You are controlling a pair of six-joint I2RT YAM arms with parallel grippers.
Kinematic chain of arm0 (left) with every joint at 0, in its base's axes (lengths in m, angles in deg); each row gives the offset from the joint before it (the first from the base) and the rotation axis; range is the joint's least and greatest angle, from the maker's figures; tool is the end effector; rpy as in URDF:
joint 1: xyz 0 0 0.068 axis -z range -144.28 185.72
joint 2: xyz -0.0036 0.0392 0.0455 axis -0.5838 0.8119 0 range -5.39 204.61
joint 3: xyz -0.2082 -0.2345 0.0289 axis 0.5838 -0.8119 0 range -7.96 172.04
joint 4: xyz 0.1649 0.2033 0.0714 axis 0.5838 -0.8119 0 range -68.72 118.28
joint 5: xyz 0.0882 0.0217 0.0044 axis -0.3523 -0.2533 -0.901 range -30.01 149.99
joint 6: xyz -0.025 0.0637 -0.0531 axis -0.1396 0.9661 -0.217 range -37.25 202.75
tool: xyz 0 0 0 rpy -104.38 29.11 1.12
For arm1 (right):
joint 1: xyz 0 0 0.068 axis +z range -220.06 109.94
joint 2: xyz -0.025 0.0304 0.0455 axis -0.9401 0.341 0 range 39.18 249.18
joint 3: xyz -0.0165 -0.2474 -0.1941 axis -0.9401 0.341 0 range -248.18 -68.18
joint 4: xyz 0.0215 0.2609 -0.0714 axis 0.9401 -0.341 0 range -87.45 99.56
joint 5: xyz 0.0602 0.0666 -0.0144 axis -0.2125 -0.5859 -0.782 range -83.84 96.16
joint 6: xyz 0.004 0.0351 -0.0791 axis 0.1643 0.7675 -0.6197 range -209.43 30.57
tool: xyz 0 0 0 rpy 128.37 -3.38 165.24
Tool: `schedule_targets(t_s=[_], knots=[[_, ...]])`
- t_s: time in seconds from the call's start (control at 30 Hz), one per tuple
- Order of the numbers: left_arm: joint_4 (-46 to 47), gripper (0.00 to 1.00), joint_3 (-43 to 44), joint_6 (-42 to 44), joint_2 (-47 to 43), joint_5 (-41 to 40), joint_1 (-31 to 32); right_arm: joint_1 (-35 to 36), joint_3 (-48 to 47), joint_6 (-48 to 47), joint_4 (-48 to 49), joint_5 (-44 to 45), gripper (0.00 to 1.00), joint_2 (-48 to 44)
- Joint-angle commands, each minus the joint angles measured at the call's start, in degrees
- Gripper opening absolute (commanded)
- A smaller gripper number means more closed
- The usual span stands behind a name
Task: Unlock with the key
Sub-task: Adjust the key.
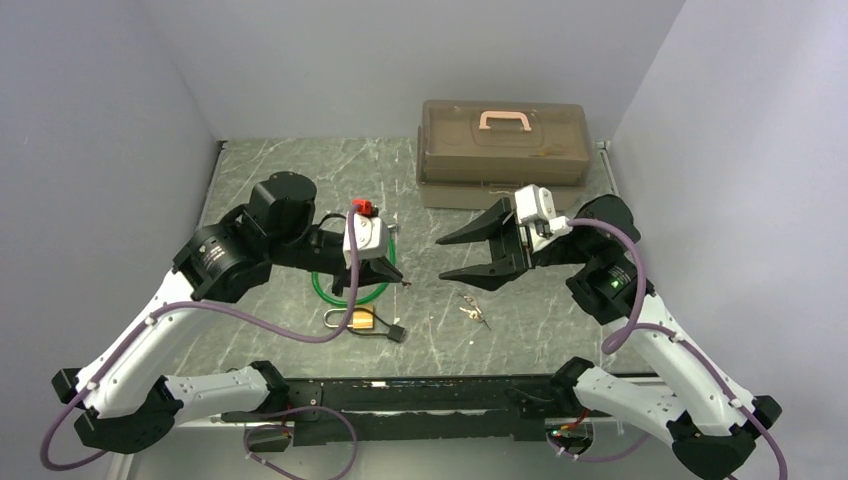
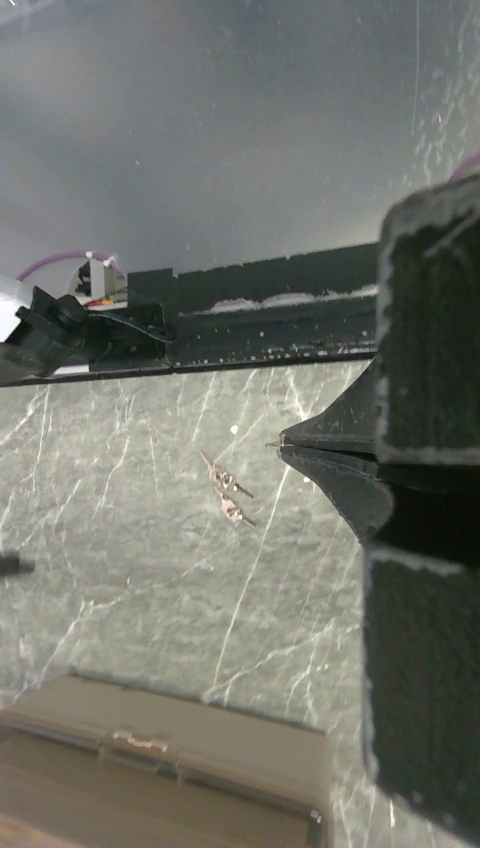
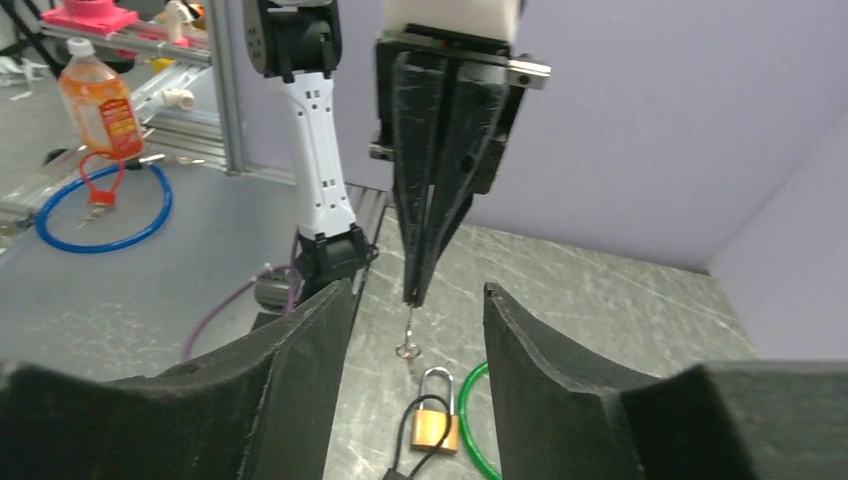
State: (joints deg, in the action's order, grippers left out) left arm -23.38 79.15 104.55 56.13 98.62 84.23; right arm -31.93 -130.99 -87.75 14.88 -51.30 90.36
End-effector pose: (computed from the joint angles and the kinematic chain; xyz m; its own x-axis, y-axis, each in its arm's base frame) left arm 0.0955 -0.1801 0.4893 0.0850 0.3418 -0.9359 0.9964 -0.0318 0.0789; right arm 0.0985 0.1593 0.4969 0.2010 0.1778 -0.9633 -0.9727 -0.0800 -0.2178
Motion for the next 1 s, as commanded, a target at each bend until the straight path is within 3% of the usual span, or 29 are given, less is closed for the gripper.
schedule_targets(t_s=[0.0,0.3,0.73,0.97], knots=[[3.5,0.0,2.0,-7.3,-0.3,8.0,-2.5,0.4,1.0,3.3,2.7,-4.2,0.5,0.7],[7.9,0.0,1.6,-8.6,-1.2,6.3,-3.1,3.8,4.2,4.0,5.3,2.0,0.47,2.5],[9.8,0.0,2.1,-9.2,-1.5,5.4,-3.4,7.9,4.4,3.7,7.2,3.8,0.41,5.7],[10.1,0.0,2.0,-9.2,-2.0,5.5,-3.5,8.3,3.9,3.4,6.8,4.5,0.32,6.9]])
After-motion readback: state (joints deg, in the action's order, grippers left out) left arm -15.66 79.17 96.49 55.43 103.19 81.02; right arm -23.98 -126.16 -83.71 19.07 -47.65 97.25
